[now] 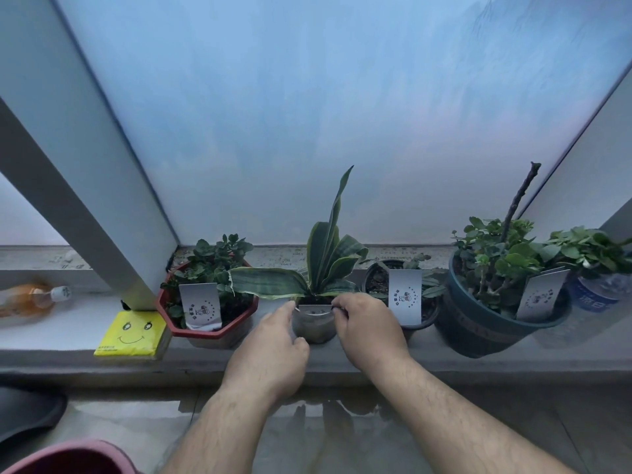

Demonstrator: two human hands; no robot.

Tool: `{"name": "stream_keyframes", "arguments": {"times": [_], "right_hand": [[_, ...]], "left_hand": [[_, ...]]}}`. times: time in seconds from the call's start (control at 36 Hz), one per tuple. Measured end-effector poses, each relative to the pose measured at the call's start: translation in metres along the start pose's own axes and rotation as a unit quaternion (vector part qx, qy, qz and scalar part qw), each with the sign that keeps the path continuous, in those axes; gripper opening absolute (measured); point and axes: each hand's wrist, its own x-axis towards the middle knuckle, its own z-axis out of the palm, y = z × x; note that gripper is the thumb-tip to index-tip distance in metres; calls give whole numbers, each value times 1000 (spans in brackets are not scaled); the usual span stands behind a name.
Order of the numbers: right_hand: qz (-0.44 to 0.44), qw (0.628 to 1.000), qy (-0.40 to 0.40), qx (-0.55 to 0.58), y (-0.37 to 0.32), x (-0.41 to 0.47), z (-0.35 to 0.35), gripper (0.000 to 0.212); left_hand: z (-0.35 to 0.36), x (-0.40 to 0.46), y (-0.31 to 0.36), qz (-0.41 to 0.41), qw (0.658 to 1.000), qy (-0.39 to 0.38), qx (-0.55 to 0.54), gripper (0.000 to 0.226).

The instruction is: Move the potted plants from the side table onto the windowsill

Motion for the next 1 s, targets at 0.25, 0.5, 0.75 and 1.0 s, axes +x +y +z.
{"name": "stream_keyframes", "arguments": {"times": [0.25, 0.5, 0.75, 1.0], "right_hand": [[-1, 1000, -8, -7, -5, 0, 1, 31], [-36, 998, 30, -39, 0, 2, 6, 28], [-71, 988, 61, -120, -9, -2, 6, 33], [-113, 971, 111, -179, -6, -1, 7, 36]], "left_hand": [[-3, 0, -1, 9, 1000, 6, -4, 65], [-5, -2, -2, 7, 1000, 3, -4, 66], [-3, -4, 1, 10, 1000, -4, -6, 65], [-5, -5, 2, 8, 1000, -3, -2, 66]]}}
